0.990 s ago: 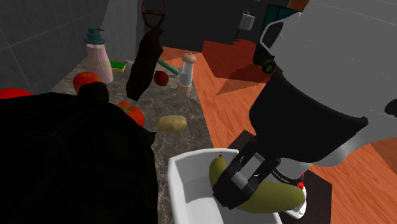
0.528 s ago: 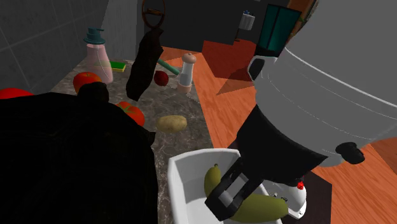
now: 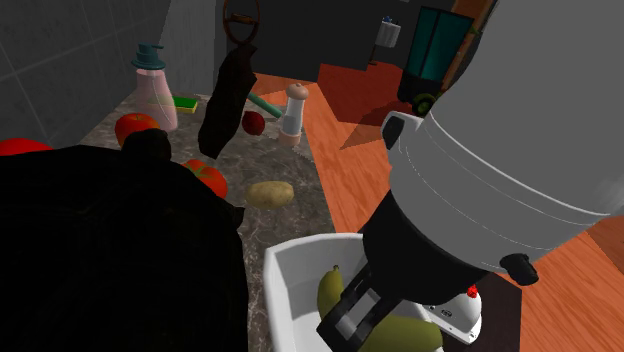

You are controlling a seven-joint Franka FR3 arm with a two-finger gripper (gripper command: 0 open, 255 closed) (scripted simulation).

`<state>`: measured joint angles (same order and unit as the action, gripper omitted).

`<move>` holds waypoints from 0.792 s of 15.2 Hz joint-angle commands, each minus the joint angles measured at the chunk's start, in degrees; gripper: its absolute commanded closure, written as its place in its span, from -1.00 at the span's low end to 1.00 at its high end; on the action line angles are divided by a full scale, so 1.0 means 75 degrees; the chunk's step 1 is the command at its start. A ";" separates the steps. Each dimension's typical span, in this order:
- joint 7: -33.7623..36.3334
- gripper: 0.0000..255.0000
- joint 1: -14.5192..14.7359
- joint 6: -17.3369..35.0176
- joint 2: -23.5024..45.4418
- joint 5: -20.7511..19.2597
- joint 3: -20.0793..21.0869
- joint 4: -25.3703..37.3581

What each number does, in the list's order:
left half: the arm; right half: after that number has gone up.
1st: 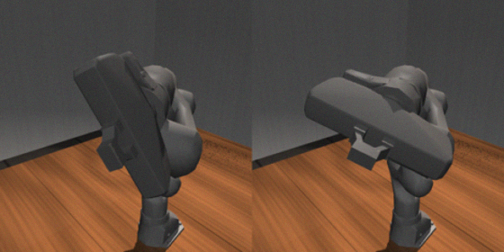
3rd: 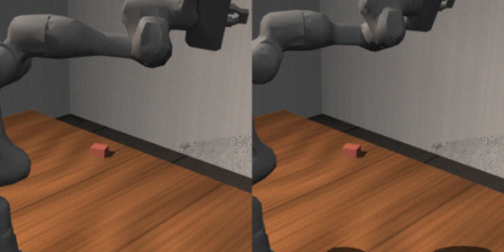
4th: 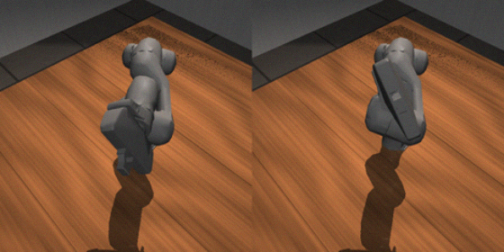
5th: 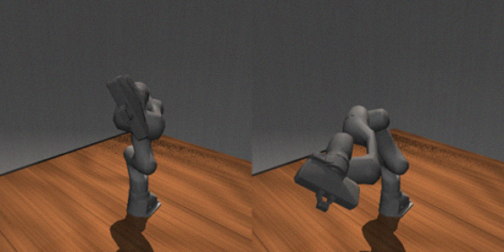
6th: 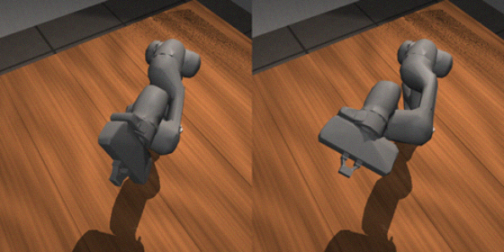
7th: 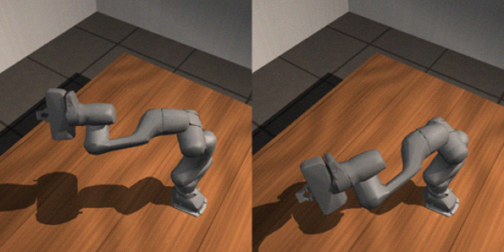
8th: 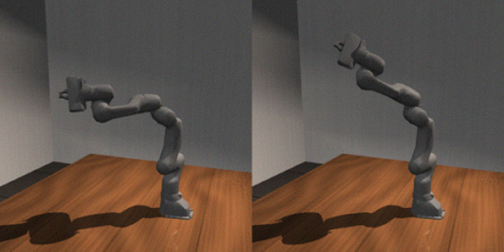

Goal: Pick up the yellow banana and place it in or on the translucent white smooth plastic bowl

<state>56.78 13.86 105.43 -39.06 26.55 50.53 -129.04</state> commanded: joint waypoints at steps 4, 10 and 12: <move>0.0000 -1.00 -0.0002 0.0002 0.0000 0.0000 0.0000 -0.0002; 0.0040 -1.00 0.0008 -0.0496 -0.0038 -0.0119 -0.0219 0.0432; 0.0084 -1.00 -0.0001 -0.0931 -0.0033 -0.0226 -0.0390 0.0852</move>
<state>57.16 13.88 100.11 -39.31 25.23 48.16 -124.22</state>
